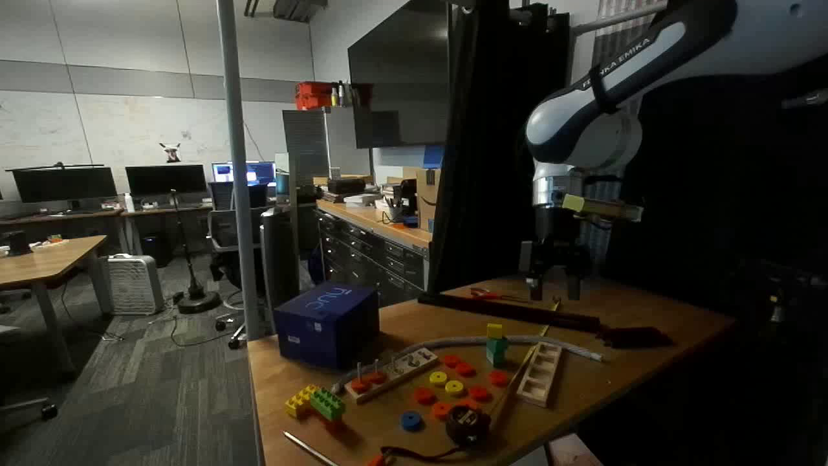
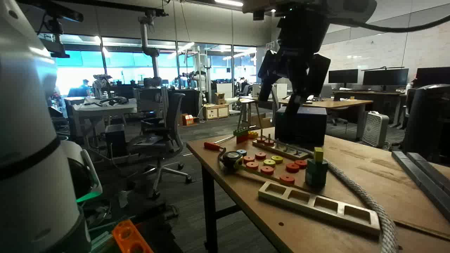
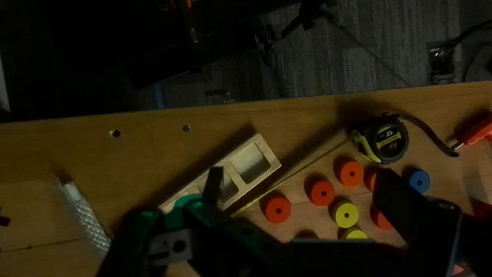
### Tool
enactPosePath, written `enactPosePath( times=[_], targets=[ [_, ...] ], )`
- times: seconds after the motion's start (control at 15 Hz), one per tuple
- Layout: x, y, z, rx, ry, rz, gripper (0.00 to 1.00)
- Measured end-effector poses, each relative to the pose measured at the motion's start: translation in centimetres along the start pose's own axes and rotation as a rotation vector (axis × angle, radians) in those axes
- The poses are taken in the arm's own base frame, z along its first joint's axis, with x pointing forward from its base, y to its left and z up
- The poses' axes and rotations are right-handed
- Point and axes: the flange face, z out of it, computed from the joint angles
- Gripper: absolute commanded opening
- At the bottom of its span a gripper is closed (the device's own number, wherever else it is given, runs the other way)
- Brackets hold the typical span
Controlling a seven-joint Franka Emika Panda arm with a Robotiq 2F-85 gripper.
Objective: Pick up the orange token from the holder and put it on the table.
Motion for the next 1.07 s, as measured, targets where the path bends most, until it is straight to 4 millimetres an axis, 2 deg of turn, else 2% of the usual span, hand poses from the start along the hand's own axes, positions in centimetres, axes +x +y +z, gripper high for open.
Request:
enactPosePath(
  times=[0.4, 0.73, 0.87, 1.07],
  targets=[
    [0.1, 0.0, -0.3, 0.000, 0.007, -0.001, 1.00],
    [0.8, -0.5, 0.6, -0.012, 0.013, 0.032, 1.00],
    [2.1, -1.7, 1.4, -0.016, 0.039, 0.082, 1.00],
    [4.8, -5.2, 3.0, -0.023, 0.080, 0.171, 1.00]
  ],
)
